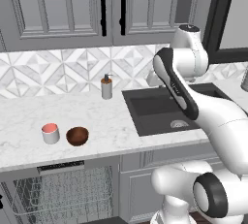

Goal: Pick up the cup and bowl from the counter, place them in the dishwasher, and close the dishwasher door.

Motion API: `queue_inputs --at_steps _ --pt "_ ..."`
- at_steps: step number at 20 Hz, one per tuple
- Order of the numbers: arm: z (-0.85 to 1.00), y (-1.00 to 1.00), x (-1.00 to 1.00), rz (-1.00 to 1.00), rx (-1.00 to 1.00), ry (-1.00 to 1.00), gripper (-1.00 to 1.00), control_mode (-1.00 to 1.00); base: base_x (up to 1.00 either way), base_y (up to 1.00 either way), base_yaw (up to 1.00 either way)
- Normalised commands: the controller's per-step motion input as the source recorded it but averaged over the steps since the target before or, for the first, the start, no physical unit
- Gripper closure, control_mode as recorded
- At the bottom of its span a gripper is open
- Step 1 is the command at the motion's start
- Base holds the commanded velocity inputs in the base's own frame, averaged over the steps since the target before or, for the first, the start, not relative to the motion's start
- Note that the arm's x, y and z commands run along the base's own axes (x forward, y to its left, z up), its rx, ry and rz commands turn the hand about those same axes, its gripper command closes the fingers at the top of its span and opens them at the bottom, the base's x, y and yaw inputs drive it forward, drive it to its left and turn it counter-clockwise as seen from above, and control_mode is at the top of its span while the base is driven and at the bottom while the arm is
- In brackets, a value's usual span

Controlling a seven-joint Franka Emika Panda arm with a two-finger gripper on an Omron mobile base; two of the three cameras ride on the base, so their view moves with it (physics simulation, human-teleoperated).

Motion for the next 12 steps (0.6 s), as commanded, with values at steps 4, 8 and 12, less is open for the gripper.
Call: queue_inputs --at_steps 4,8,12 --pt "-0.11 0.26 -0.03 -0.02 0.0 0.0 -1.0 -1.0 0.0 0.0 0.0" --pt "-0.51 0.69 -0.02 -0.06 -0.01 0.0 -1.0 -1.0 0.0 0.0 0.0" --pt "-0.71 0.45 -0.02 -0.09 0.0 0.05 -1.0 -1.0 0.0 0.0 0.0"
